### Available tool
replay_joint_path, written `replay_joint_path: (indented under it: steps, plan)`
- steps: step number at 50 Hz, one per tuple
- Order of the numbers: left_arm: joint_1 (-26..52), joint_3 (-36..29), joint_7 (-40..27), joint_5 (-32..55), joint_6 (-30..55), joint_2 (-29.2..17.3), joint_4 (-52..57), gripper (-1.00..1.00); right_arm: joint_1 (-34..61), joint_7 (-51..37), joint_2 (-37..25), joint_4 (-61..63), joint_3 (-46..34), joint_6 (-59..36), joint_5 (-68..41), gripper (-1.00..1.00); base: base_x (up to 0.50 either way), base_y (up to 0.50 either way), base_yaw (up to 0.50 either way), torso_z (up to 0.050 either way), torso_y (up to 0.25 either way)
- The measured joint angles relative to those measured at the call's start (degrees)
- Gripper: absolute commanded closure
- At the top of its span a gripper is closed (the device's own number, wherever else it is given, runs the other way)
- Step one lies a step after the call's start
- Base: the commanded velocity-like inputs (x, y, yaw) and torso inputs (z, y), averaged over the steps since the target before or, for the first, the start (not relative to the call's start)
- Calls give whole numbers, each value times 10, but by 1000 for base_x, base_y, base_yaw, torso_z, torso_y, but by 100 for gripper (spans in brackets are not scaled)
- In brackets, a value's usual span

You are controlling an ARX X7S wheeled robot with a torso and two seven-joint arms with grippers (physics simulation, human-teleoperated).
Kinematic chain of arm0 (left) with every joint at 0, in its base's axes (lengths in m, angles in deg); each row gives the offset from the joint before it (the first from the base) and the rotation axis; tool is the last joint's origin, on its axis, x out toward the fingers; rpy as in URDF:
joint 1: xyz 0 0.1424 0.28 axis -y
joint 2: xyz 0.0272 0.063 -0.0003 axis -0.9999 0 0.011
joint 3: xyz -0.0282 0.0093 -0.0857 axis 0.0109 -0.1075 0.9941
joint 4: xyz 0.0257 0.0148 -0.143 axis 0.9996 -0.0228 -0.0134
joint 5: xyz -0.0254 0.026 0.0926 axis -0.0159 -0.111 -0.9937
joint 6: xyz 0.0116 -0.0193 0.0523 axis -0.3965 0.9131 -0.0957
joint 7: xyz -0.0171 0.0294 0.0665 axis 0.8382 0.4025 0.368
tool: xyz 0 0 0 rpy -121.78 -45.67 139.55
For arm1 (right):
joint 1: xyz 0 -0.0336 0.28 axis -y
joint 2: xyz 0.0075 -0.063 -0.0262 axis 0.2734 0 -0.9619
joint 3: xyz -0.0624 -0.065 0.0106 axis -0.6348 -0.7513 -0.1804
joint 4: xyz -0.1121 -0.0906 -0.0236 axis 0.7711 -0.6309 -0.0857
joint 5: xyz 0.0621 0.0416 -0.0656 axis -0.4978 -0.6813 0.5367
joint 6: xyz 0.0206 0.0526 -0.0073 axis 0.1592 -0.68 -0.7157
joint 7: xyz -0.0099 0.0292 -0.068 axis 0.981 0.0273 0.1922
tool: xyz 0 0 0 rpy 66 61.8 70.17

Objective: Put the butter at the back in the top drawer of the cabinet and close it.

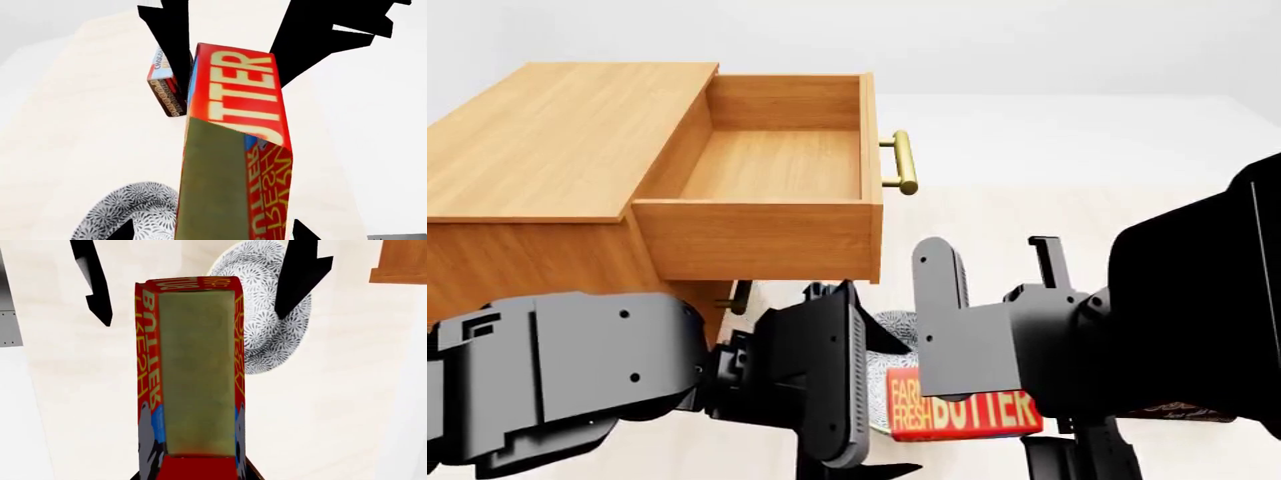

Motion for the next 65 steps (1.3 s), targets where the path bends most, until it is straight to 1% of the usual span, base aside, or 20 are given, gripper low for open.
replay_joint_path:
  steps: [4,5,26,43,44,65]
  plan:
    - [2,-1,-2,-1,4,2,3,-100,-1,1,0,0,-1,1,1,100,0,0,0,0,3]
    - [3,-2,-2,-2,5,3,3,100,-1,1,0,0,-1,1,2,100,0,0,0,0,0]
    - [12,-4,-8,-16,18,8,10,100,-3,4,1,0,-1,3,6,100,0,0,0,0,0]
    - [19,-3,-20,-4,31,7,18,100,-2,1,1,0,-2,3,1,100,0,0,0,0,1]
    - [19,-2,-20,-3,31,7,18,100,-2,0,1,0,-2,3,1,-100,0,0,0,10,0]
    - [10,3,-30,-2,22,-5,4,100,3,0,-4,-5,-4,6,31,-100,0,0,0,0,1]
